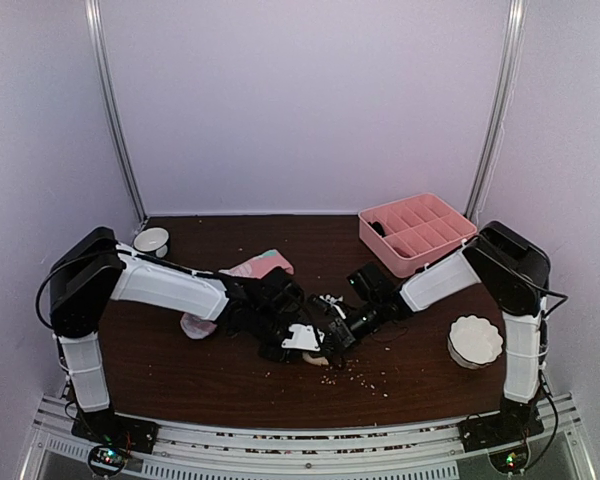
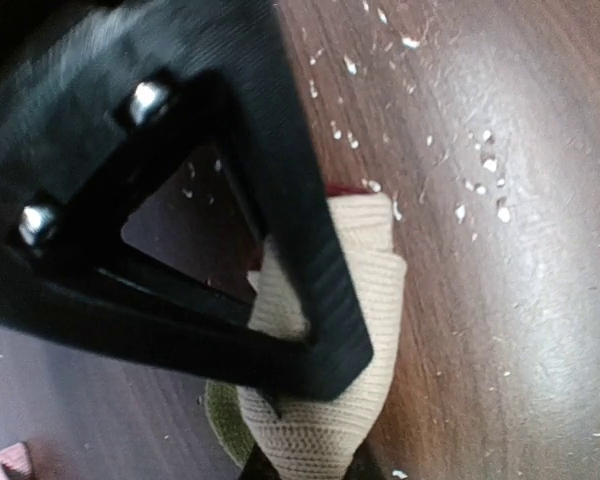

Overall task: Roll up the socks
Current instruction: Pick up the sock from the center of the board, then pass from the left arm to the right

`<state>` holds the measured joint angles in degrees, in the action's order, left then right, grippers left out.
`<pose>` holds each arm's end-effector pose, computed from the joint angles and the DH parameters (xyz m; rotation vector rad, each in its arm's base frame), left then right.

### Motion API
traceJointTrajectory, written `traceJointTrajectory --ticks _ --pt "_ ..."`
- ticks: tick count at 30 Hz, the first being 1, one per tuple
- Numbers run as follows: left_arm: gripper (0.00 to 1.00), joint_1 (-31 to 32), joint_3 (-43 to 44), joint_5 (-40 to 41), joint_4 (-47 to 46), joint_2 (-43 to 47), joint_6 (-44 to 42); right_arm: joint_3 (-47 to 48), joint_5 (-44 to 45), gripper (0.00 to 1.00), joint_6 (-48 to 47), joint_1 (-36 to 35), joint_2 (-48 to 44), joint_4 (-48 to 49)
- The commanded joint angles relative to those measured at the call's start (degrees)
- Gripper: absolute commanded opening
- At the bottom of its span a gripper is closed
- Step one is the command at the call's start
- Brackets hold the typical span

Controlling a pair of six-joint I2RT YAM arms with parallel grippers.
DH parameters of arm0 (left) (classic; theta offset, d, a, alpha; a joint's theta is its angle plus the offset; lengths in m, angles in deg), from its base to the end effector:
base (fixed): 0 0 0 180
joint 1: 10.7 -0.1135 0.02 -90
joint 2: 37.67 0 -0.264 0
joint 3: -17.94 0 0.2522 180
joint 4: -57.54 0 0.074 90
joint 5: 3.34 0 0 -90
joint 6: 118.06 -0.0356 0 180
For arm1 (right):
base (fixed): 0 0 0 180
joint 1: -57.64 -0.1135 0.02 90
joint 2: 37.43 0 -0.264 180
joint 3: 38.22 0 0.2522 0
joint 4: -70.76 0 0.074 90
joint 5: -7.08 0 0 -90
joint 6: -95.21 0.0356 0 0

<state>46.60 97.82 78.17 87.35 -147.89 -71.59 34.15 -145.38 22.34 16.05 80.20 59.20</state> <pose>0.2026 -0.3254 0.1391 2.0589 1.6348 -0.2777 0.2554 0.2689 0.0925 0.9807 -2.3712 -1.7033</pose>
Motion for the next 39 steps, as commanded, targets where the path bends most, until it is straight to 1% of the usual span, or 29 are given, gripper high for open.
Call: traceJointTrajectory --ticks 1,2,3,5,8,9,10,11,12,16,18,19,20,21,22,23,24,25,26,27,28,30,31,32,34,36,39 --pt "0.0 -3.16 4.78 -12.18 8.99 -2.76 4.3 -4.72 14.3 0.39 1.37 -0.35 1.71 -10.35" --pt "0.0 -4.04 5.7 -14.75 10.84 -3.21 4.59 -5.21 14.99 0.51 1.45 -0.3 0.75 -9.03" --pt "0.0 -4.95 6.55 -17.46 12.93 -3.61 4.97 -6.49 15.66 0.56 1.69 -0.26 -0.69 -7.43" --pt "0.0 -7.11 8.67 -23.74 16.98 -4.41 5.88 -8.39 18.65 0.61 1.87 -0.1 -4.81 -3.7" --pt "0.0 -10.49 13.08 -32.62 23.78 -5.7 7.33 -11.81 26.58 0.63 -0.3 -0.08 -12.46 -0.11" --pt "0.0 -11.56 14.43 -35.36 25.7 -5.98 7.7 -12.61 29.35 0.65 -1.44 -0.08 -15.02 -0.06" --pt "0.0 -12.46 15.73 -37.97 27.55 -6.08 7.93 -13.25 32.48 0.73 -2.27 -0.08 -17.36 -0.03" --pt "0.0 -13.26 16.89 -40.17 29.32 -5.99 8.06 -14.04 35.7 0.96 -3.24 -0.08 -20.02 -0.16" --pt "0.0 -13.76 18.25 -42.08 31.23 -5.87 8.12 -14.77 38.32 1.0 -4.11 -0.14 -22.85 0.16" --pt "0.0 -15.54 23.77 -47.97 39.09 -4.95 7.66 -16.98 51.19 0.99 -6.25 -0.36 -34.53 -0.52" --pt "0.0 -15.84 26.64 -49.29 42.56 -4.4 7.23 -16.18 59.64 0.99 -6.49 -0.43 -39.89 -2.93" --pt "0.0 -15.96 27.8 -49.55 44.06 -4.12 7.06 -15.92 61.65 1.0 -6.28 -0.44 -42.4 -3.34" --pt "0.0 -16.06 29.12 -49.67 45.61 -3.88 6.6 -15.9 64.71 0.99 -4.52 -0.43 -44.65 -2.67" --pt "0.0 -16.08 30.77 -50.02 48.01 -3.87 5.38 -15.99 67.95 0.99 -1.07 -0.39 -46.7 -1.99" --pt "0.0 -16.2 32.81 -50.69 50.76 -4.13 4.63 -16.13 69.37 0.99 2.99 -0.12 -48.61 -1.84" --pt "0.0 -16.37 34.85 -51.66 53.13 -4.46 3.87 -17.08 66.79 1.0 6.0 0.51 -50.3 0.1" --pt "0.0 -16.62 36.86 -53.08 55.58 -4.73 3.14 -18.81 62.92 1.0 7.08 1.08 -51.59 3.33" --pt "0.0 -16.71 38.85 -53.88 57.63 -5.16 2.76 -20.26 56.33 1.0 6.51 1.49 -52.67 8.76" --pt "0.0 -16.84 40.48 -54.57 59.43 -5.45 2.2 -21.2 51.52 1.0 5.59 1.54 -53.05 11.02" --pt "0.0 -16.82 42.37 -55.01 61.18 -5.86 1.58 -20.78 48.64 0.99 2.81 0.98 -53.02 11.94" --pt "0.0 -16.86 43.37 -55.7 63.14 -6.15 1.06 -19.24 47.7 1.0 0.23 -0.46 -52.68 9.48" --pt "0.0 -16.87 44.64 -56.32 65.58 -6.79 -0.02 -15.62 48.51 1.0 -4.99 -4.28 -52.02 4.32" --pt "0.0 -16.87 44.96 -56.5 66.62 -7.13 -0.48 -14.57 47.87 1.0 -6.36 -5.91 -51.98 3.3" --pt "0.0 -16.87 45.18 -56.46 67.28 -7.31 -0.88 -13.76 45.39 1.0 -6.47 -6.73 -51.78 3.26" --pt "0.0 -16.82 45.27 -55.48 67.34 -7.15 -0.98 -12.36 38.63 0.99 -4.47 -7.07 -50.81 4.65" --pt "0.0 -16.87 44.58 -53.8 64.98 -6.28 0.54 -10.6 34.66 0.97 -2.12 -7.43 -48.93 5.14" --pt "0.0 -16.87 43.45 -52.13 61.18 -4.96 3.41 -10.04 29.31 0.96 1.22 -8.15 -46.33 8.71"
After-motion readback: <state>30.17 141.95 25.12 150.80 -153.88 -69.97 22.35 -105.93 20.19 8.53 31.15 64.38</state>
